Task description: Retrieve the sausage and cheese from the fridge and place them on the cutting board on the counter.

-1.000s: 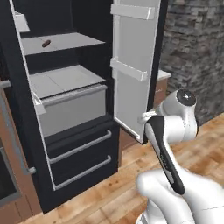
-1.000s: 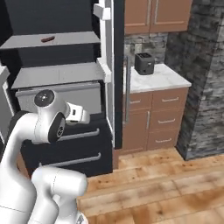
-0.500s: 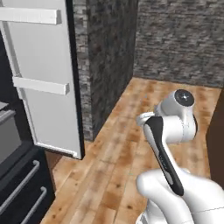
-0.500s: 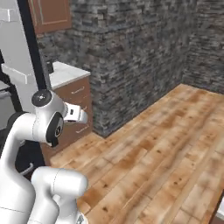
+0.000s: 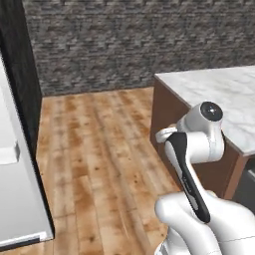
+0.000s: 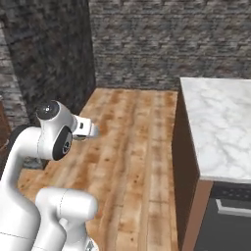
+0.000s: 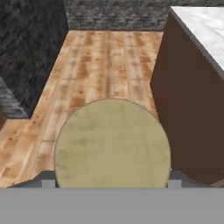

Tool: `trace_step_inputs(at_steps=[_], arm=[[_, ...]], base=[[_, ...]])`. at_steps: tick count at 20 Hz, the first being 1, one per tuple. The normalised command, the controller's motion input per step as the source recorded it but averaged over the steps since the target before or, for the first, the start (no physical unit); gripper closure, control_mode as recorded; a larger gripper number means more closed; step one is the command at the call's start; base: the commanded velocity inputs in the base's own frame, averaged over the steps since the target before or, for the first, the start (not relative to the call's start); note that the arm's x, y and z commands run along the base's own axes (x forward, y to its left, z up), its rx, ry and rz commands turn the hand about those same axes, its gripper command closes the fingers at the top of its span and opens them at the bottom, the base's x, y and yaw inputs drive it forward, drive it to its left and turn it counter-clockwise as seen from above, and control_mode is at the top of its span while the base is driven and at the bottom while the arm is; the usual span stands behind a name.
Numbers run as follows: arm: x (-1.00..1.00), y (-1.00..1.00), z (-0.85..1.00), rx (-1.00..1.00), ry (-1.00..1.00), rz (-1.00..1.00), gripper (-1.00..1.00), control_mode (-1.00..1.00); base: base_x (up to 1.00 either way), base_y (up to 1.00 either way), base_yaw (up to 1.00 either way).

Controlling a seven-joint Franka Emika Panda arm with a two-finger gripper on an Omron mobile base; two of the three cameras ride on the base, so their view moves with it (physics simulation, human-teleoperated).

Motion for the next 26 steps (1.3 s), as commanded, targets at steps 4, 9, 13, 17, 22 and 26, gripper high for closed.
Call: trace_step_inputs(at_steps=[4,9,13,17,22,26], arm=[[0.0,0.0,0.0,0.0,0.0,0.0,1.0,1.0],[0.0,0.0,0.0,0.0,0.0,0.0,1.0,1.0],[0.0,0.0,0.0,0.0,0.0,0.0,1.0,1.0],[0.0,0.0,0.0,0.0,0.0,0.0,1.0,1.0],[0.0,0.0,0.0,0.0,0.0,0.0,1.0,1.0],[0.0,0.0,0.0,0.0,0.0,0.0,1.0,1.0]], base=[[0.63,0.69,-0.78],[0.69,0.78,-0.55],[0.58,0.47,-0.36],[0.68,0.16,-0.11],[0.89,0.0,-0.09],[1.0,0.0,-0.06]])
